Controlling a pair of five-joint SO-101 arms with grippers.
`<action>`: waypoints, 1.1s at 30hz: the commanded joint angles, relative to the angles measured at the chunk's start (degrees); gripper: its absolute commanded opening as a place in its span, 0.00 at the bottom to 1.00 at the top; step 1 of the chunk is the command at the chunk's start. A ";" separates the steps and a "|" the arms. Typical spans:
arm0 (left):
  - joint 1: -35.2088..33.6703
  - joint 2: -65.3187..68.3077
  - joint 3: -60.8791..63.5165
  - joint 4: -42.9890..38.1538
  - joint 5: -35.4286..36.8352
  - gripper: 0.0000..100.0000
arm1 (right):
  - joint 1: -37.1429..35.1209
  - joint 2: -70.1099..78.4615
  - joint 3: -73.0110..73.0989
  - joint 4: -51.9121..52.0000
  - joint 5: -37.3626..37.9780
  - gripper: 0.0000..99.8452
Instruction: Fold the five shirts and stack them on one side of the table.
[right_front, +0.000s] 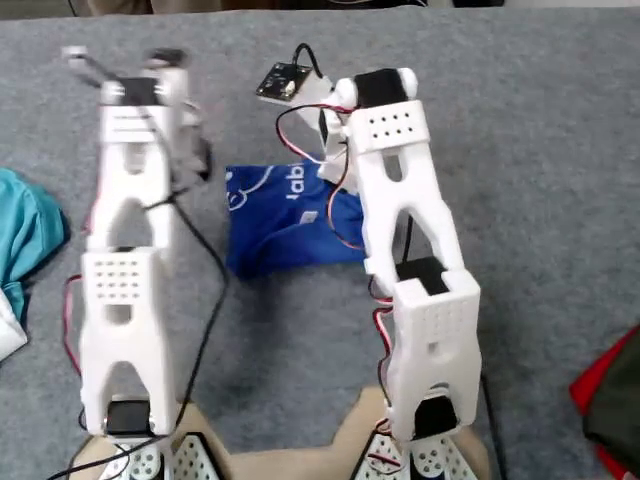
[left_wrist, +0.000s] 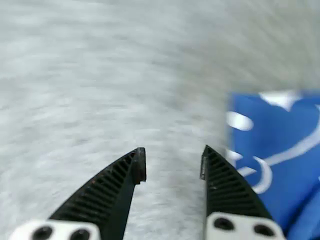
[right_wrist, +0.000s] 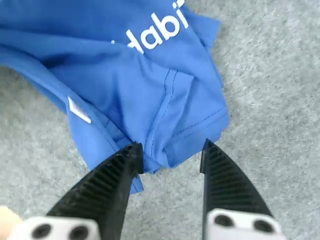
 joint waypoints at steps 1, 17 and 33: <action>-7.56 -8.13 -1.41 0.70 4.84 0.20 | -1.36 -4.00 -0.48 -2.81 -3.43 0.21; -18.73 -45.58 46.59 0.53 3.69 0.20 | -2.86 10.86 -9.89 -5.71 -11.52 0.21; -19.69 -46.20 49.41 0.53 4.13 0.20 | 1.19 22.81 -22.20 0.00 -14.77 0.09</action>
